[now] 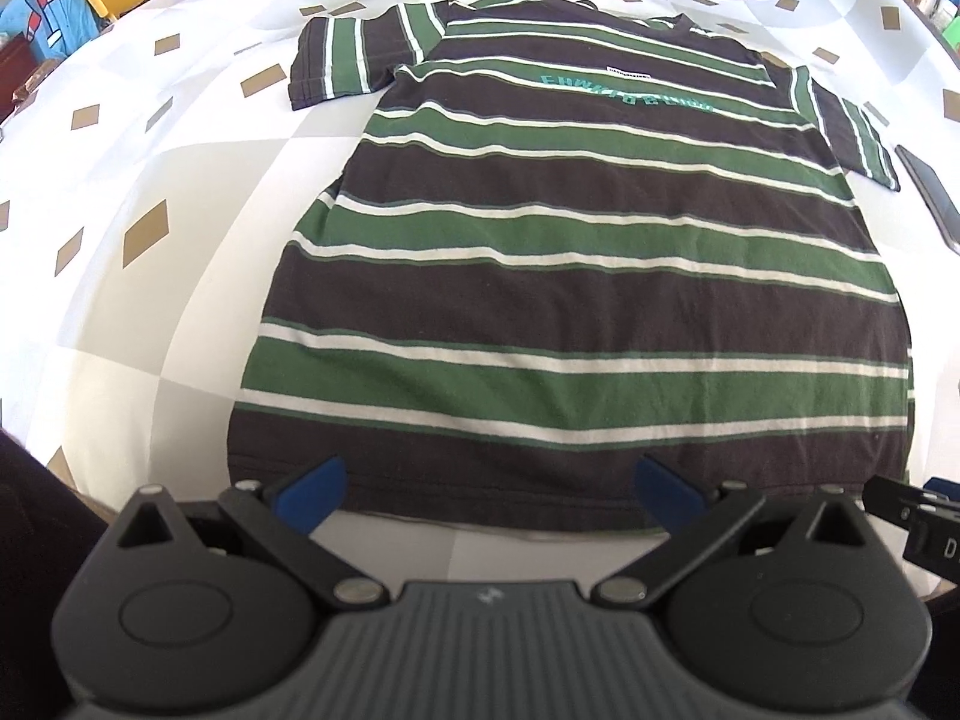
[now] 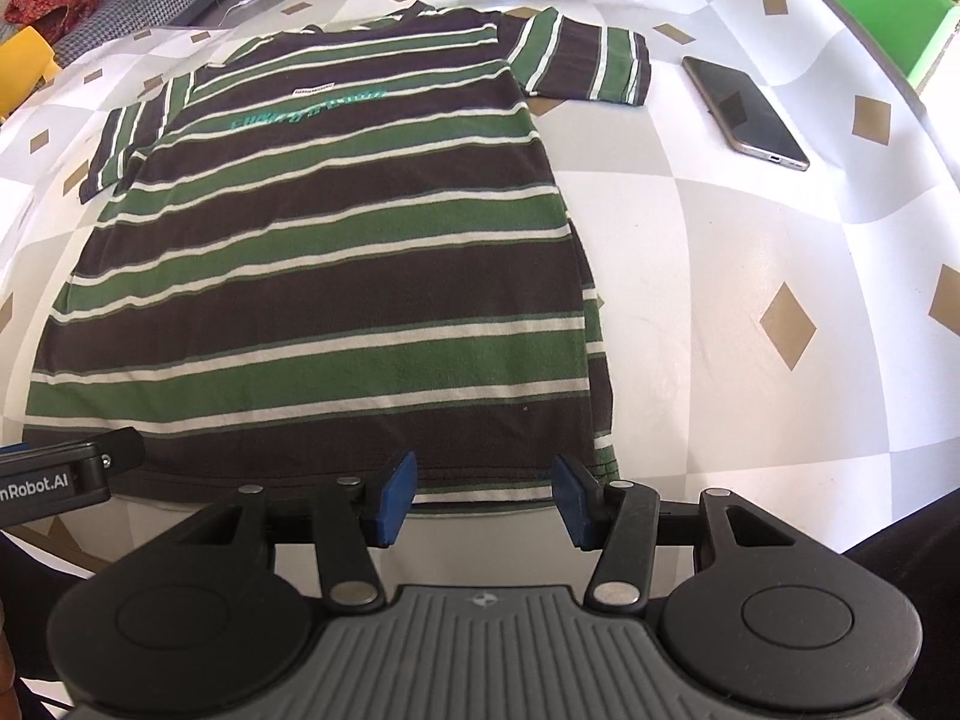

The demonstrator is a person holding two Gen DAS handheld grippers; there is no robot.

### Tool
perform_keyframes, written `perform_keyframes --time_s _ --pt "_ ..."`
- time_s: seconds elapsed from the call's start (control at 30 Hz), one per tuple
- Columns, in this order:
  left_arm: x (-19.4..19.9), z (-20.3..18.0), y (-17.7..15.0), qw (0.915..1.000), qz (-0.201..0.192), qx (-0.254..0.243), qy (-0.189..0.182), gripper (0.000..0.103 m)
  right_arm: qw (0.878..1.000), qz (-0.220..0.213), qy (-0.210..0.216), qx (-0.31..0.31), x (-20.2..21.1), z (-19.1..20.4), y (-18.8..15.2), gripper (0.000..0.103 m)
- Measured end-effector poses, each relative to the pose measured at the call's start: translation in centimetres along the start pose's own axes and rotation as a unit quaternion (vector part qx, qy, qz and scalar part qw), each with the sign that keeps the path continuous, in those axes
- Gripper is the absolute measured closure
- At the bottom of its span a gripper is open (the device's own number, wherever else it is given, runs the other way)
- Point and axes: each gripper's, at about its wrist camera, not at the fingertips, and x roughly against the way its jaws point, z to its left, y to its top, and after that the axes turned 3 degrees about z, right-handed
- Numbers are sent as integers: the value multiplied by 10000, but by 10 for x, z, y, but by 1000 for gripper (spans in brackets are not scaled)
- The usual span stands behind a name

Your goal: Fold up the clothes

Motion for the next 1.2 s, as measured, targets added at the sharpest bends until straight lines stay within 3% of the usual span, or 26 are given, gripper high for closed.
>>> perform_keyframes --time_s 0.3,1.2 --pt "20 -5 -2 9999 -84 57 -31 0 9998 -93 55 -178 14 -16 2 55" --pt "38 -38 -18 9989 -148 -434 111 0 9998 -143 29 146 24 -13 -6 54"
